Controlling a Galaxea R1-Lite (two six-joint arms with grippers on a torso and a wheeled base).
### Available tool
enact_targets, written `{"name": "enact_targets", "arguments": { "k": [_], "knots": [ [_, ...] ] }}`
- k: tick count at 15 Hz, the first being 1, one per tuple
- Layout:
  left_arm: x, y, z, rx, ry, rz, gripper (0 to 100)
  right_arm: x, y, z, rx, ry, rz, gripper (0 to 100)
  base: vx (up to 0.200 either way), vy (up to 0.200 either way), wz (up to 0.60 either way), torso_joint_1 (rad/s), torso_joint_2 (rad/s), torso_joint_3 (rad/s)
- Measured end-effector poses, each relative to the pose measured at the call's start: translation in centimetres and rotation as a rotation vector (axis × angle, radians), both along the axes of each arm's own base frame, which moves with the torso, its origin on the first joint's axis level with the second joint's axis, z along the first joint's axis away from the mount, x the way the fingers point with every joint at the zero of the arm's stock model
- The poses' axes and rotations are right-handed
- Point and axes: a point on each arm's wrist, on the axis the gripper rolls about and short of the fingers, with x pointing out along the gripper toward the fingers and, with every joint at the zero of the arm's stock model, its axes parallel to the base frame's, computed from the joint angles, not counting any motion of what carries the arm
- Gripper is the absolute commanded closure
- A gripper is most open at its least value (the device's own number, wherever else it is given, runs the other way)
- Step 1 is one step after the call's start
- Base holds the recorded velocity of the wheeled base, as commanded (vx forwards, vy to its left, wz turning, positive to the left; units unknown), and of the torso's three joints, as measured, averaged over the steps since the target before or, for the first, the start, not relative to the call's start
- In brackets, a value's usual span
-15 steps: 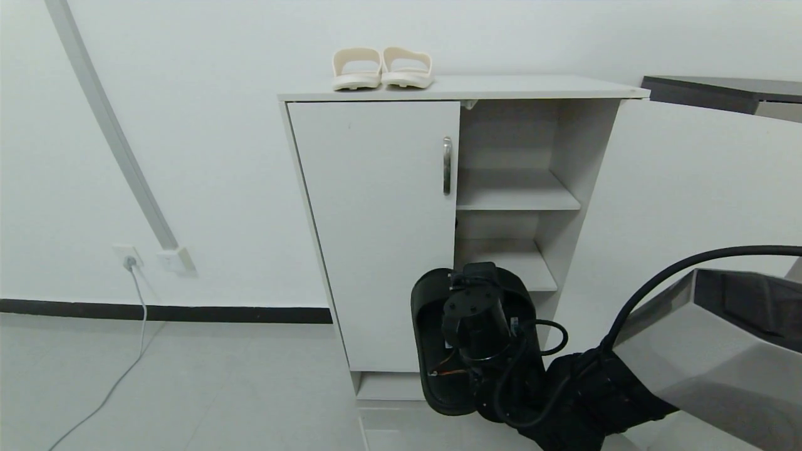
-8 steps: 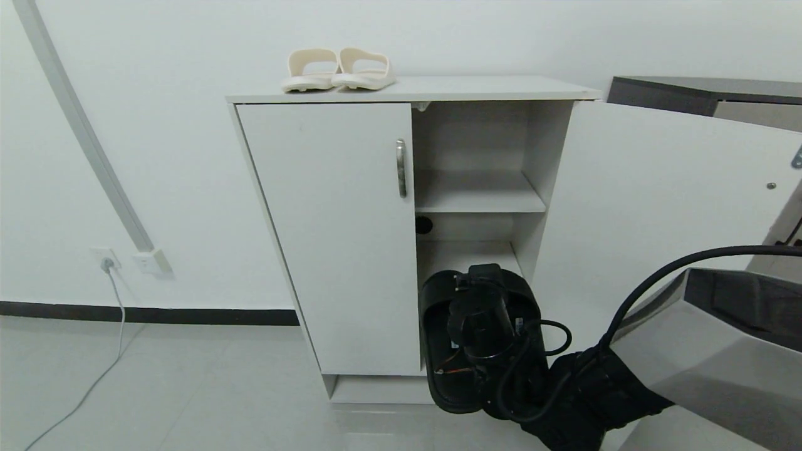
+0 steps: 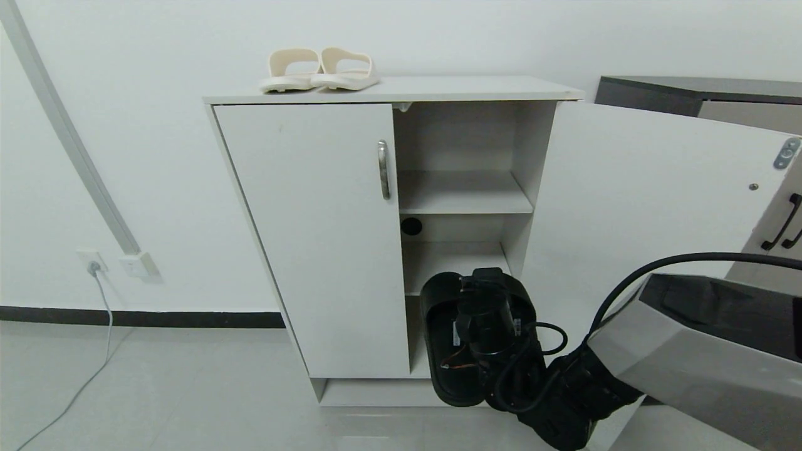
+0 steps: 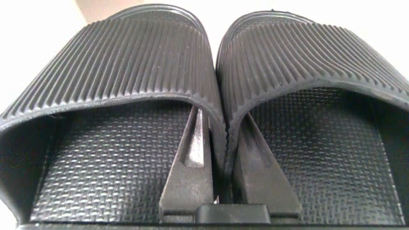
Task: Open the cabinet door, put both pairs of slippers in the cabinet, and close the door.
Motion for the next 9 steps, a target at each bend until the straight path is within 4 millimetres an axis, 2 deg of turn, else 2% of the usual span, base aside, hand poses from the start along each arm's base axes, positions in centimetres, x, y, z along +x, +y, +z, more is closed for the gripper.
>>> {"name": "enact_targets", "arguments": {
  "k": [9],
  "knots": [
    [0.0,0.0,0.0,-0.001,0.0,-0.001,100,-0.07,0.31,-0.77,-0.013,0.014,0.014,100,0.0,0.0,0.0,0.0,0.0,0.0]
  ]
}}
